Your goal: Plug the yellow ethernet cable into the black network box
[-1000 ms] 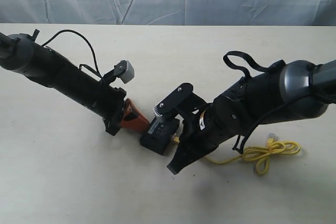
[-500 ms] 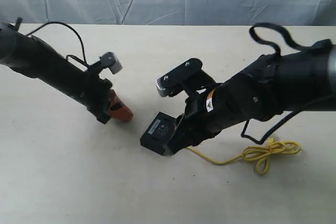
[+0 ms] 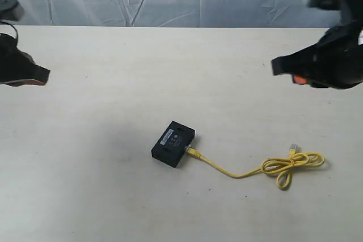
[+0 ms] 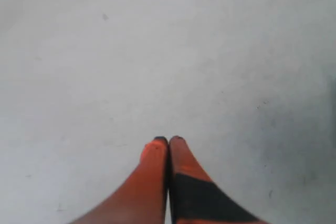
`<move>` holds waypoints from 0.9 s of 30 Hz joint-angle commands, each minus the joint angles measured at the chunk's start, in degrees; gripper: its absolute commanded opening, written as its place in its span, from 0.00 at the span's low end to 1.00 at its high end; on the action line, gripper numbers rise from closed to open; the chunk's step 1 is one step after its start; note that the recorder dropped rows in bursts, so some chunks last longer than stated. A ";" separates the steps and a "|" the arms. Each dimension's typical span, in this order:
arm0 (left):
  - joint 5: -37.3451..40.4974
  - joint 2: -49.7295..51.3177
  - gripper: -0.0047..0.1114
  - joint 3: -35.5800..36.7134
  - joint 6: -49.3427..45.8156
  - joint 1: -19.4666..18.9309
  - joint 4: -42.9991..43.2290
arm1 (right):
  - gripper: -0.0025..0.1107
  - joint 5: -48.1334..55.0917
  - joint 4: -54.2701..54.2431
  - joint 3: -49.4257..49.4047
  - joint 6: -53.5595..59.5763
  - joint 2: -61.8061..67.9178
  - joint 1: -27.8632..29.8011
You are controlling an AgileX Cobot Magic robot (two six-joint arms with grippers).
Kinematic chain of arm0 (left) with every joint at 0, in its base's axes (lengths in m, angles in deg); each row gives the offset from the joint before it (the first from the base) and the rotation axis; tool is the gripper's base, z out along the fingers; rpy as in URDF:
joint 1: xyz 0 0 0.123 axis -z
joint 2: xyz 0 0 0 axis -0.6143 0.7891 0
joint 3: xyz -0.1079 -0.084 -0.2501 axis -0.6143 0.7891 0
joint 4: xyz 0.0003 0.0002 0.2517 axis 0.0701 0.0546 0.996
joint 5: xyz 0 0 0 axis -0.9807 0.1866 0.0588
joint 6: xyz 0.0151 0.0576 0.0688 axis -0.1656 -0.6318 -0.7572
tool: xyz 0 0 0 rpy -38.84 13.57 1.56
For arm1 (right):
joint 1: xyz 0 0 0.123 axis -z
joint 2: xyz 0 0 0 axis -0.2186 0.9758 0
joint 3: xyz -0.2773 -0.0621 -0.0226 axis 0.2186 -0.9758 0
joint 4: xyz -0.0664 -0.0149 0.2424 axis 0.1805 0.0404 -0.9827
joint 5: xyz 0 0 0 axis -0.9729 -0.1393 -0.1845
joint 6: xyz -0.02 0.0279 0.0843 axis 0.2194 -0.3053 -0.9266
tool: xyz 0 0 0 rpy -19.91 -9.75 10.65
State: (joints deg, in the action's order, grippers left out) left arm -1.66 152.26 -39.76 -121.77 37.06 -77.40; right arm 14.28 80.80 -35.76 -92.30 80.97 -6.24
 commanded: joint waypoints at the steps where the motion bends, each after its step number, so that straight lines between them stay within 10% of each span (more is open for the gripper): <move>1: -7.67 -17.38 0.04 8.46 2.52 -0.25 1.02 | 0.02 -2.74 0.05 -3.78 -0.66 -11.48 2.20; 6: -10.50 -28.28 0.04 12.04 2.07 -0.25 1.16 | 0.02 -16.31 1.92 -11.05 -0.66 -19.91 2.20; 27: -10.77 -35.81 0.04 12.33 2.07 -0.25 1.04 | 0.02 -15.42 2.34 -12.62 -0.36 -38.66 1.56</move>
State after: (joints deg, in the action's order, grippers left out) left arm -11.91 116.88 -27.78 -120.02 36.84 -76.10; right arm -0.48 82.14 -48.19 -92.91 47.70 -4.59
